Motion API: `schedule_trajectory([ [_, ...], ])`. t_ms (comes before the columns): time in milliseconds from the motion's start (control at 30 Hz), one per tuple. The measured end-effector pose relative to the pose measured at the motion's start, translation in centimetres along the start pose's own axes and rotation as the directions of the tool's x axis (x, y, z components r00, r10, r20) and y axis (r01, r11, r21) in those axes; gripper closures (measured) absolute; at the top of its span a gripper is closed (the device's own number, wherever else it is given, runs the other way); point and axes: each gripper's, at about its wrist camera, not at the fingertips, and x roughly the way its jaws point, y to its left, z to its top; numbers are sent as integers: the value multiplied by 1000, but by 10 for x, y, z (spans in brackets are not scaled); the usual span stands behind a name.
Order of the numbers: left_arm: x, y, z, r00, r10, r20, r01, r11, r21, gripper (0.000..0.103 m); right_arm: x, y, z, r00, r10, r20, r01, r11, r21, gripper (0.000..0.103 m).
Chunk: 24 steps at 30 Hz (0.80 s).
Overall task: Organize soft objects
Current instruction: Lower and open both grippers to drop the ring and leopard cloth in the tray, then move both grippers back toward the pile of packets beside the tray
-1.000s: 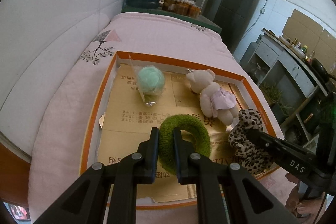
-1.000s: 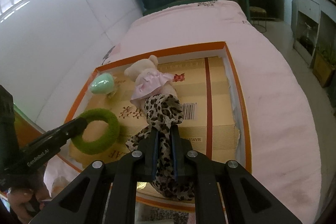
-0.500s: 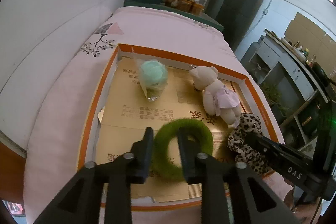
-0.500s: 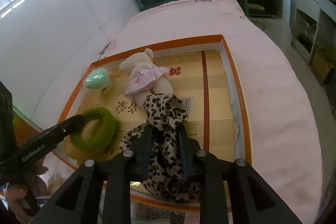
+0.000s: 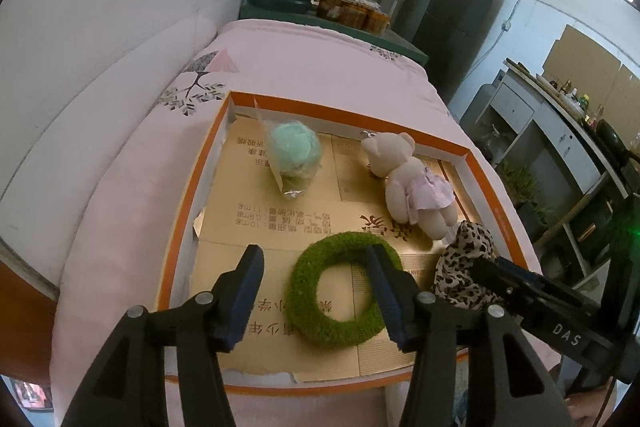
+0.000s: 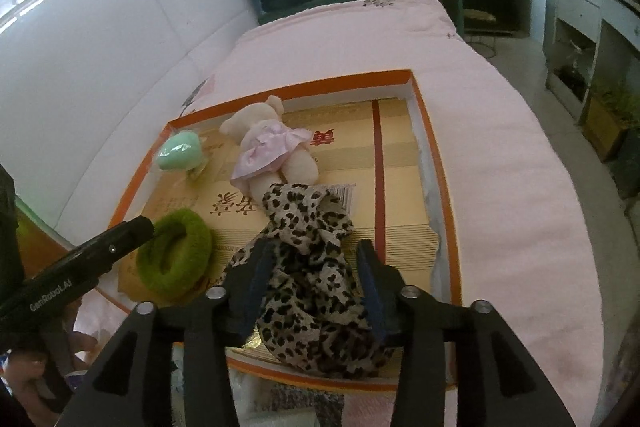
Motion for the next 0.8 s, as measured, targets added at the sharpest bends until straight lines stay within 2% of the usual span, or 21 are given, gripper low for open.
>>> schedule_trajectory([
  [800,-43,-12,-4,998,18,52,-20,999,45,49,-45,8,-6,999,-3,49,3,1000,-5,52],
])
